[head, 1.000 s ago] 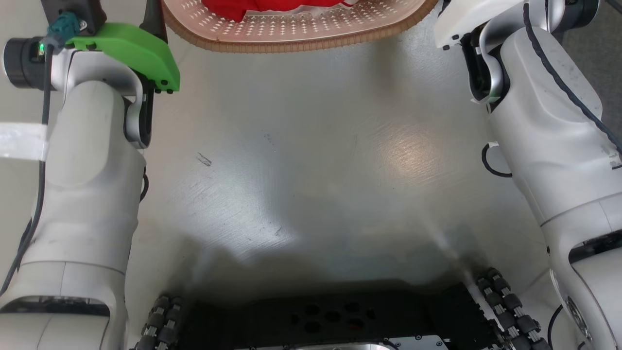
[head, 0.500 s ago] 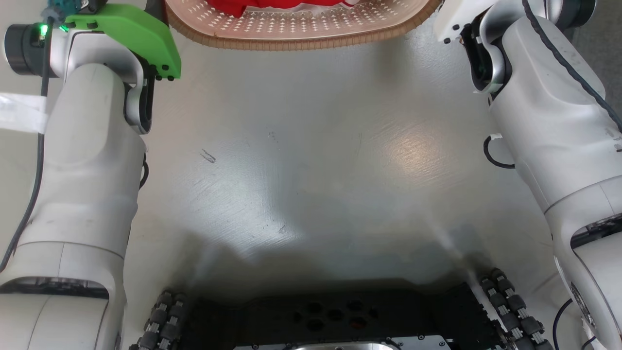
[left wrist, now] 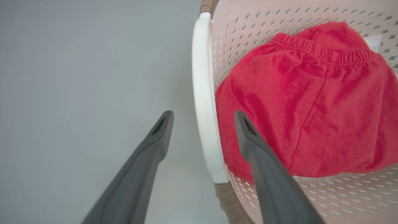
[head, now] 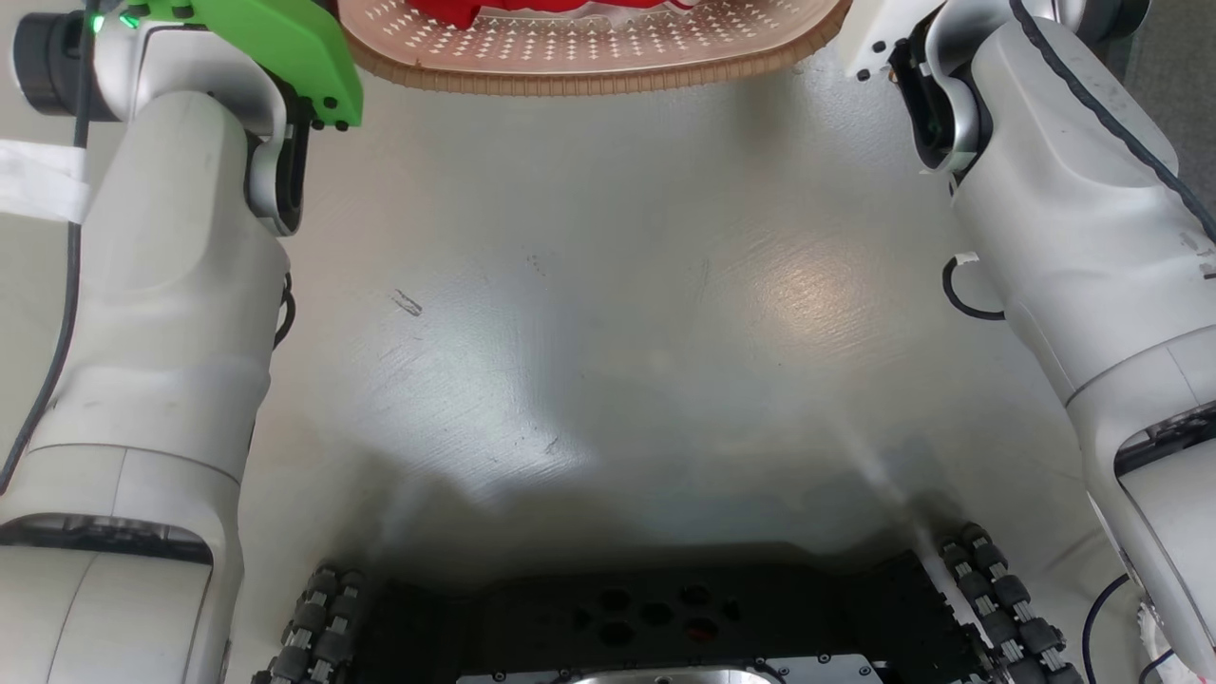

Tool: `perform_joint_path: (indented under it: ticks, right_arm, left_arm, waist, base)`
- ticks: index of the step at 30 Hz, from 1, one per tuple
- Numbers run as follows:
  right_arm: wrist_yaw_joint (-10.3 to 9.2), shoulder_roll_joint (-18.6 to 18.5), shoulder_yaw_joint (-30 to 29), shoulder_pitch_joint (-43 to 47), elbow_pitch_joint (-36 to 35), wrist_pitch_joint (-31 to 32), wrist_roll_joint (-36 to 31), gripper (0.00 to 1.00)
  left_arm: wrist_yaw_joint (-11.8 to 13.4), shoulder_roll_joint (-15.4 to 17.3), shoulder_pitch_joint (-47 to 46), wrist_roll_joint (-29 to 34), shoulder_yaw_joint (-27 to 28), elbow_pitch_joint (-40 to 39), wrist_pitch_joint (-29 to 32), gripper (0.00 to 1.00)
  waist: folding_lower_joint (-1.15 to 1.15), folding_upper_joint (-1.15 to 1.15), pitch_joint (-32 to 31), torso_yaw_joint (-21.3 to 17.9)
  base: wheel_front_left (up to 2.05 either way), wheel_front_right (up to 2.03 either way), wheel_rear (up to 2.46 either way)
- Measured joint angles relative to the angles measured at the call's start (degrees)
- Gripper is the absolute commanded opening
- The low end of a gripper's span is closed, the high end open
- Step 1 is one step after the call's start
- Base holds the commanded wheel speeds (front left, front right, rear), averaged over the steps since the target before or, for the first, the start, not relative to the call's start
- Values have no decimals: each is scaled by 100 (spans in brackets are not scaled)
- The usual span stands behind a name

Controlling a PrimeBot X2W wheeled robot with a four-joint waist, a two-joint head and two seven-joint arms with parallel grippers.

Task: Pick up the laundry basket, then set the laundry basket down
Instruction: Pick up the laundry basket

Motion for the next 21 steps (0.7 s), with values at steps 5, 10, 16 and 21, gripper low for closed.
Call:
perform_joint_path:
  ticks: [5, 10, 16, 21]
  right_arm:
    - [0, -2, 157, -11, 80, 26, 101, 100]
    - [0, -2, 313, -58, 142, 58, 187, 100]
    - [-1, -2, 432, -137, 183, 120, 294, 62]
    - [-1, -1, 548, -211, 209, 156, 439, 32]
  left_arm:
    - [-31, -1, -14, -137, -151, 111, 3, 100]
    - [-32, 0, -52, -207, -301, 186, 55, 100]
    - [-31, 0, -169, -320, -482, 243, 58, 86]
    - [-32, 0, -220, -435, -641, 289, 109, 0]
  waist:
    - [0, 0, -8, -15]
    - [0, 0, -3, -28]
    - [0, 0, 14, -42]
    - [0, 0, 26, -53]
  base:
    - [0, 0, 0]
    - [0, 0, 0]
    - [0, 0, 0]
    - [0, 0, 0]
